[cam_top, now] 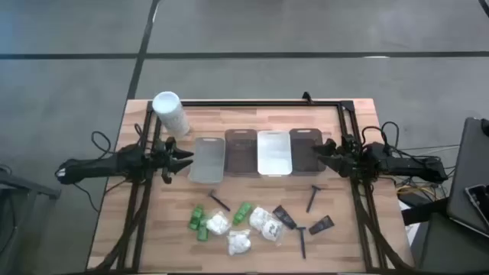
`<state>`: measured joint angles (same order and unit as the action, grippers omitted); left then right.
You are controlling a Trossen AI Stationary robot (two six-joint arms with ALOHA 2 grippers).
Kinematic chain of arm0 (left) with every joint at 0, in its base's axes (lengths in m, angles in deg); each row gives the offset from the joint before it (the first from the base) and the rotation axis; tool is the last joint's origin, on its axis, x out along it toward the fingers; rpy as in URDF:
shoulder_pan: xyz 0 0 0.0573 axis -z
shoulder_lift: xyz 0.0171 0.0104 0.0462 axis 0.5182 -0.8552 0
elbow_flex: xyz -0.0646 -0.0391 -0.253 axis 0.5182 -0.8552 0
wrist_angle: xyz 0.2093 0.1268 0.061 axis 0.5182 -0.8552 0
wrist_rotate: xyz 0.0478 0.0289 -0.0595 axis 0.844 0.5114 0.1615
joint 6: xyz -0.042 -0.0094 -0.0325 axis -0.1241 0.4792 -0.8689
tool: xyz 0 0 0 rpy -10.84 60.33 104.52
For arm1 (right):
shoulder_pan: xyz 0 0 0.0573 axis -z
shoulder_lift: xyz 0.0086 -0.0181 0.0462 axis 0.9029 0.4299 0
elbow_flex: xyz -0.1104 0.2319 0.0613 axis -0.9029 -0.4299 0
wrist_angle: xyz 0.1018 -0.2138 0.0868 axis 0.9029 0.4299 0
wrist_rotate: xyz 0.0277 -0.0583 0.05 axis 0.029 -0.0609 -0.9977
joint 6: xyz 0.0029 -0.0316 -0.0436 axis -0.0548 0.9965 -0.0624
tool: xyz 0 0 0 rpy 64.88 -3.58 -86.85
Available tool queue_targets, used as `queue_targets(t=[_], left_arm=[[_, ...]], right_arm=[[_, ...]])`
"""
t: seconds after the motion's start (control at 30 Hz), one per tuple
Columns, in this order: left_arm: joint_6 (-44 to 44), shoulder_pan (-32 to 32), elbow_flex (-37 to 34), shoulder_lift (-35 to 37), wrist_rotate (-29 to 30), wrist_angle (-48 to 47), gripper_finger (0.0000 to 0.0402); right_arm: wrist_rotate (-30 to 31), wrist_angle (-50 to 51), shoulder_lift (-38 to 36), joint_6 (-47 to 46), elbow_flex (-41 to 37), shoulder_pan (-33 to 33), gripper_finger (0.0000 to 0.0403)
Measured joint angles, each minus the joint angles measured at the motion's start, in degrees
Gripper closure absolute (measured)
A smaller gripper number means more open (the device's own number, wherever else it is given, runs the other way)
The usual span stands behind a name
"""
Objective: Pick & Place Travel size toiletries
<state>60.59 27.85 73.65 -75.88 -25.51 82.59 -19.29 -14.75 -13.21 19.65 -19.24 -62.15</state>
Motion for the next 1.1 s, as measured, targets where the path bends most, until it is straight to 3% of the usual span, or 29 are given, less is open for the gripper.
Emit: queue_targets(t=[0.63,0.77,0.97,1.1], left_arm=[[0.0,0.0,0.0,0.0,0.0,0.0,0.0241],[0.0,0.0,0.0,0.0,0.0,0.0,0.0241],[0.0,0.0,0.0,0.0,0.0,0.0,0.0241],[0.0,0.0,0.0,0.0,0.0,0.0,0.0241]], right_arm=[[1.7,-1.8,0.0,-3.2,0.0,0.0,0.0039],[5.1,-4.4,0.0,-8.2,0.0,0.0,0.0039],[-0.4,-13.9,1.8,-9.8,0.0,-0.8,0.0039],[-0.5,-20.0,4.0,-12.6,0.0,-1.8,0.0039]])
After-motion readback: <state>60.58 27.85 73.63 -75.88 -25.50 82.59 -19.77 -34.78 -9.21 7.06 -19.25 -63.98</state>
